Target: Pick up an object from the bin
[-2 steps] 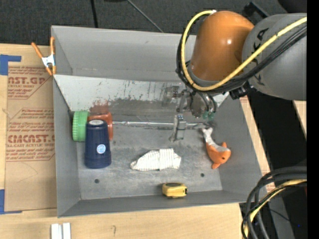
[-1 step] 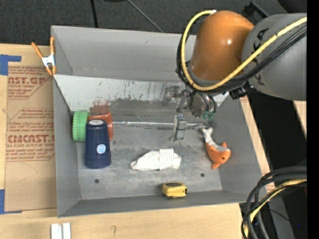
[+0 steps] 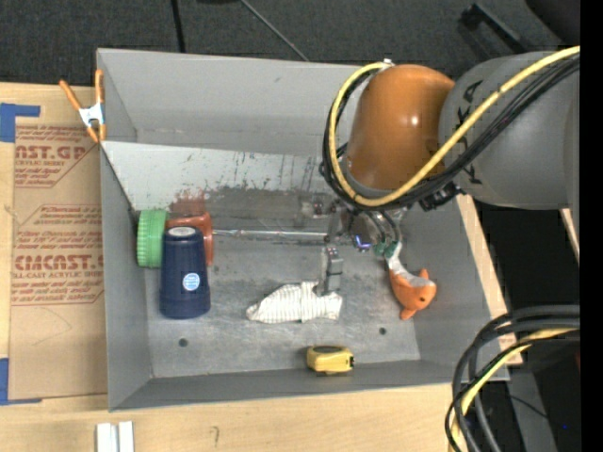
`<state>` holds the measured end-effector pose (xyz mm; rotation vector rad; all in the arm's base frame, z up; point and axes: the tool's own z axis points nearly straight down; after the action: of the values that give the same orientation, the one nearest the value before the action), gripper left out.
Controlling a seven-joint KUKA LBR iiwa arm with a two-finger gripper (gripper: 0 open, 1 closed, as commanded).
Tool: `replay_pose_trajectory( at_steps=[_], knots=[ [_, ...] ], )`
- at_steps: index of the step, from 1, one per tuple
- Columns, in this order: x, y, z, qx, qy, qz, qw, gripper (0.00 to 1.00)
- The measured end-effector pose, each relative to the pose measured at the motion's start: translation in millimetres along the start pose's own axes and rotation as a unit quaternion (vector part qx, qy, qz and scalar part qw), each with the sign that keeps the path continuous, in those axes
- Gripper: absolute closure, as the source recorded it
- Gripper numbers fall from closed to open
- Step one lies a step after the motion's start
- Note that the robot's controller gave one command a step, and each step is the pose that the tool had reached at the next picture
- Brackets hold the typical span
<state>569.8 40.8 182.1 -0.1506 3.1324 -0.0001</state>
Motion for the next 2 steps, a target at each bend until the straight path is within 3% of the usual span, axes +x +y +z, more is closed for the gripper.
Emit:
replay_pose_trajectory(
  at_steps=[1, 2],
  knots=[
    [27.6, 2, 56, 0.000, 0.0008, -0.105, 0.9944, 0.00],
    [14.2, -19, 112, -0.001, 0.0015, -0.149, 0.9889, 1.00]
  ],
)
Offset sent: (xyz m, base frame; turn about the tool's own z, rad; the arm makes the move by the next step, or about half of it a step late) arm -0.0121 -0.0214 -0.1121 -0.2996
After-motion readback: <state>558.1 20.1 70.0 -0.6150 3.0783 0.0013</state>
